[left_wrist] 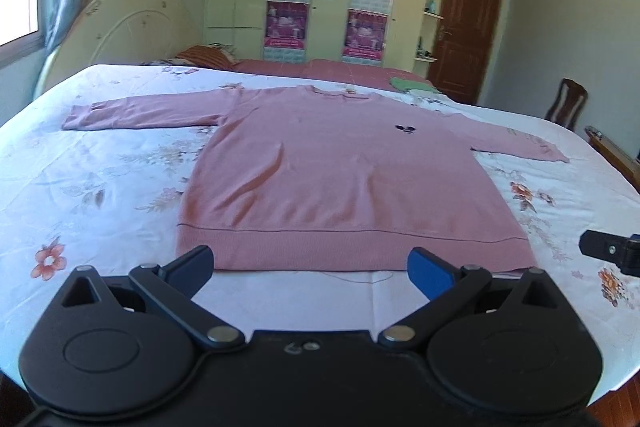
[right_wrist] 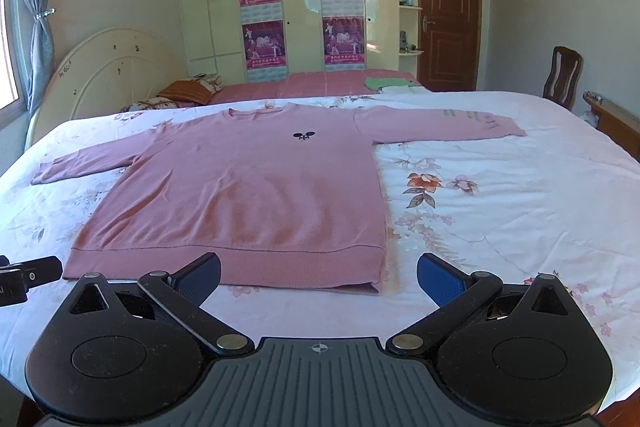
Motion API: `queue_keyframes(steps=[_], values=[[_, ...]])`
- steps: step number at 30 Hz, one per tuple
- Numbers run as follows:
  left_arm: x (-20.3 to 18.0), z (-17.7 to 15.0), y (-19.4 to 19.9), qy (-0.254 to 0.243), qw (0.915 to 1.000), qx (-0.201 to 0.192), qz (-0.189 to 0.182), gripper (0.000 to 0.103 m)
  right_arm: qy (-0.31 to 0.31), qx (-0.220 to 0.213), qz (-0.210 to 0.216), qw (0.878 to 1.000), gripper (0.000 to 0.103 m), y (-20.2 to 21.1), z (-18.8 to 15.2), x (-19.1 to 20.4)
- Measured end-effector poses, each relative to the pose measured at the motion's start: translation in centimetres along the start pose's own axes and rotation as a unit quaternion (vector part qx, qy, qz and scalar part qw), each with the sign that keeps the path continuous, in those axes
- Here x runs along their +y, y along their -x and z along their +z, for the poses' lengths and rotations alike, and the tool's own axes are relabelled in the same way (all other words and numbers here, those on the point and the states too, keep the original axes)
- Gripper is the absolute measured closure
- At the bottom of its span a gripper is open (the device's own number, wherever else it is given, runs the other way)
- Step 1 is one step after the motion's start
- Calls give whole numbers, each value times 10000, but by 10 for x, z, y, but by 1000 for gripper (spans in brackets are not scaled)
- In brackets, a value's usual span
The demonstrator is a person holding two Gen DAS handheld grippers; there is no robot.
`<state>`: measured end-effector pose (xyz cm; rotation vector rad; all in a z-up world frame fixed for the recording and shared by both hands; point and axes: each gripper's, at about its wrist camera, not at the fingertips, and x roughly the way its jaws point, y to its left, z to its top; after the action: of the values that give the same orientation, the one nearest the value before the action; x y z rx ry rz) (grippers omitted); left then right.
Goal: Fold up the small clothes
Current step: 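Grasp the sweatshirt sleeve cuff with the right gripper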
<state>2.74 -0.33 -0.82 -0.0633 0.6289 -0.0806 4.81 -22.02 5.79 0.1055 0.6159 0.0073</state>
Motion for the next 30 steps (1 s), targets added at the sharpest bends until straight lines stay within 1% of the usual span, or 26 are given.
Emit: queue_keyframes(steps=[2,4,5,7,9,10,11,12,14,18,20,22,25,27,28,29,30], values=[[-6,3,-6,-67,9998,-37,-173,0,-7,5,-91,10000,0,-3,2,-6],[-12,7,-15,-94,9991,61,-408,0,-38,48,-299,9995,0,-9,5,-14],[-16,9,-20,-113,9989,61,-456,1,-10,73,-359,9993,0,-11,6,-17],[-24,10,-25,-209,9990,-108,-379,1,52,77,-570,9983,0,-18,9,-21],[-33,13,-33,-434,9983,-150,-362,1,87,76,-700,9975,0,-25,11,-25],[-36,15,-38,-513,9978,-157,-400,1,118,125,-650,9977,0,-29,12,-28],[-38,18,-43,-587,9967,-133,-547,2,102,131,-561,9983,0,-32,13,-32],[-40,23,-48,-646,9958,-144,-635,4,3,51,-414,9991,0,-34,15,-39],[-44,32,-57,-747,9953,-275,-552,6,-148,36,-374,9992,0,-42,23,-49],[-42,59,-87,-489,9967,-481,-424,5,-280,75,-440,9986,0,-69,46,-71],[-41,75,-106,-431,9974,-430,-379,5,-355,34,-547,9979,1,-82,59,-83],[-39,92,-127,-334,9978,-298,-482,5,-442,-39,-599,9972,1,-99,76,-99],[-38,112,-158,-152,9981,-298,-524,5,-473,-173,-718,9961,1,-122,99,-121],[-41,122,-179,-149,9989,-281,-350,5,-519,-275,-782,9952,1,-139,112,-138],[-42,127,-190,-155,9992,-217,-302,6,-532,-285,-821,9948,8,-147,118,-146],[-42,131,-201,-119,9993,-152,-314,11,-551,-230,-848,9946,27,-157,123,-154],[-42,133,-210,-75,9994,-82,-330,19,-597,-167,-876,9942,34,-169,127,-163]])
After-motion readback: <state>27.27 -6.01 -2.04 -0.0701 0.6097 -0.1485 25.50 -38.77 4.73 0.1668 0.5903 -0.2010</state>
